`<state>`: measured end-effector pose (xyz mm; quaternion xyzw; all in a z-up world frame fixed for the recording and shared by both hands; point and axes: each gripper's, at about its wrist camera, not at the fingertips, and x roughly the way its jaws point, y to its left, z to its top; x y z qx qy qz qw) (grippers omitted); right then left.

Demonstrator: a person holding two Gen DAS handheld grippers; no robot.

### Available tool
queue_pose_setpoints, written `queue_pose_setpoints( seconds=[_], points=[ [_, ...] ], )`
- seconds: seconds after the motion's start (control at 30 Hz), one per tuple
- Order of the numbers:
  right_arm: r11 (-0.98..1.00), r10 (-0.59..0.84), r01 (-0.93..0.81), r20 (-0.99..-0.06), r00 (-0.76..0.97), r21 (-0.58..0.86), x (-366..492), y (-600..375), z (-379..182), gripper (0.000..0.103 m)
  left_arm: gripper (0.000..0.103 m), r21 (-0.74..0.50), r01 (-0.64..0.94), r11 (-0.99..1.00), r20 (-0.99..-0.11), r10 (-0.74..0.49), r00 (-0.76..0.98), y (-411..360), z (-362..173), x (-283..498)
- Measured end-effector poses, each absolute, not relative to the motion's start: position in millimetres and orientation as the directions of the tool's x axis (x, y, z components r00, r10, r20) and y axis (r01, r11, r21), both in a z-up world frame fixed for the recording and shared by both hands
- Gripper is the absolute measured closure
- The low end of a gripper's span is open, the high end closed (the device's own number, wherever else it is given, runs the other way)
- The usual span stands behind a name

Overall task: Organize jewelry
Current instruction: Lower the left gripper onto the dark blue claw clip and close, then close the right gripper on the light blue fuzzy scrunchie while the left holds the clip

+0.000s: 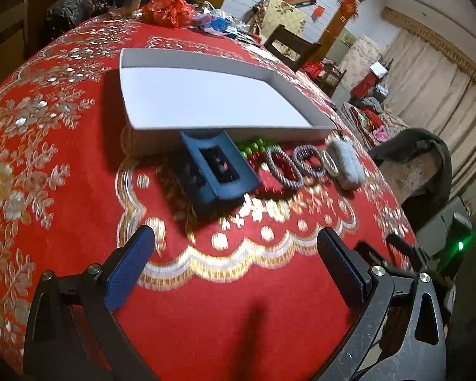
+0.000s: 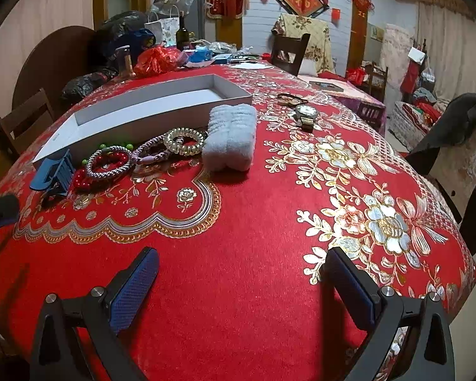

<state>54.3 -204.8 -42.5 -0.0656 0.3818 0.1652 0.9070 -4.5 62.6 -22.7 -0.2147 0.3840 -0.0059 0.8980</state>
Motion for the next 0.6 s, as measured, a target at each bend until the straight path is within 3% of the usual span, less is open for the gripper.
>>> queue_pose_setpoints(
  seconds=[0.27,0.33,0.37,0.4,0.5,0.6],
  points=[
    [0.933,0.259,-0.36,-0.706,0.659,0.006,61,-203,-43,0.0,0.003,-0.325,-0.251,0.912,-0.725,-0.07,0.685,64,-19,46],
    [0.93,0.264,-0.366,-0.706,0.657,0.007,62,-203,-43,0.0,0.008,-0.284,-0.279,0.917,-0.739,-0.024,0.673,61,-22,53],
    [0.93,0.265,-0.369,-0.707,0.656,0.007,63,-203,-43,0.0,0.019,-0.276,-0.286,0.918,-0.745,-0.016,0.666,61,-25,55],
    [0.929,0.267,-0.37,-0.706,0.656,0.008,64,-203,-43,0.0,0.038,-0.283,-0.292,0.914,-0.752,-0.022,0.659,63,-28,55],
    [0.928,0.271,-0.373,-0.702,0.658,0.008,63,-203,-44,0.0,0.053,-0.296,-0.29,0.91,-0.731,-0.02,0.682,67,-26,48],
    [0.927,0.271,-0.374,-0.705,0.656,0.009,65,-203,-44,0.0,0.053,-0.281,-0.286,0.916,-0.732,-0.012,0.682,68,-26,40]
  ],
)
